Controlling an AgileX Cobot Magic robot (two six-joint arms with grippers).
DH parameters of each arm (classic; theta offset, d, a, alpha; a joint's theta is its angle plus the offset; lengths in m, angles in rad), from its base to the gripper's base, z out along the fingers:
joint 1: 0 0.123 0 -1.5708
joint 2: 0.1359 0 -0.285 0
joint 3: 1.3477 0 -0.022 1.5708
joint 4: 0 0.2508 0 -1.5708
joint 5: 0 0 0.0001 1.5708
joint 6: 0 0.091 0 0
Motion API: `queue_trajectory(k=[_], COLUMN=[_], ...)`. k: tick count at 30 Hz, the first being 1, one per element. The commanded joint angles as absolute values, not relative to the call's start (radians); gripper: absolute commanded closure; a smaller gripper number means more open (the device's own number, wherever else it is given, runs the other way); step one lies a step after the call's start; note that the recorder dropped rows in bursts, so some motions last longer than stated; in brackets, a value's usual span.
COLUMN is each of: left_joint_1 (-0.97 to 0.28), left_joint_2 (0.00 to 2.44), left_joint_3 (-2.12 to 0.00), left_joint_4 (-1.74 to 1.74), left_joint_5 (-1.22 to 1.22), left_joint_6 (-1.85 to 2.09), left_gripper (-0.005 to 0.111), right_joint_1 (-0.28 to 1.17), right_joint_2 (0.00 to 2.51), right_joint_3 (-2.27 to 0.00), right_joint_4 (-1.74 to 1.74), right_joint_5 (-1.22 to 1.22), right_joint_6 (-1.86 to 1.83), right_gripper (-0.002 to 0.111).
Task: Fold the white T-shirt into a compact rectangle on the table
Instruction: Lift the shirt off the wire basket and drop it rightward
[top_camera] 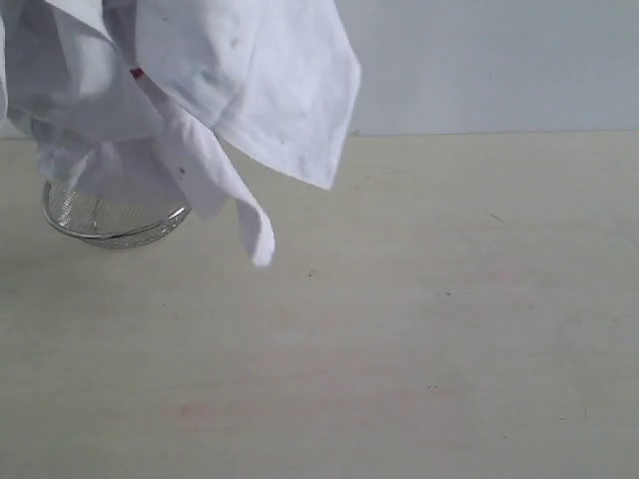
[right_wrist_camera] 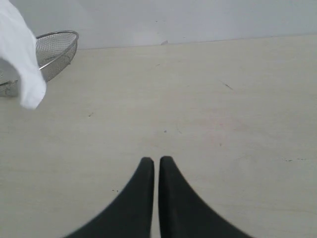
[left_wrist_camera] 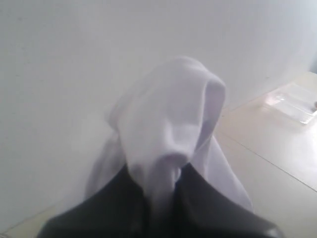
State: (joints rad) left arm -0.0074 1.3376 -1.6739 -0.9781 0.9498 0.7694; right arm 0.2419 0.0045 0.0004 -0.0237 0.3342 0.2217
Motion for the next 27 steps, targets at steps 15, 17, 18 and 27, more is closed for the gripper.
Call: queue_trajectory(k=[15,17,18,27], left_joint_1=[-0.232,-0.251,-0.257,-0.381], left_joint_2=[1.358,1.361,1.362,1.365], left_joint_3=[-1.32,-1.247,-1.227,-1.118], left_joint_4=[-0.924,-0.932,-0.939,-0.946], left_joint_5=[0.757,0.686,0.666,0.557], left_joint_6=[0.696,0.696,0.696,0.707], left_gripper=[0.102,0.102,0.102,0.102], right_joint_1=[0.239,0.239,0.239,0.239], right_joint_2=[0.0,0.0,0.0,0.0], right_joint_3=[0.0,0.0,0.0,0.0], right_joint_4=[-0.033,-0.033,-0.033,-0.033], right_joint_5=[0.33,0.33,0.33,0.33], right_joint_6=[0.222,0.222,0.222,0.222], right_gripper=[0.108,0.108,0.108,0.108])
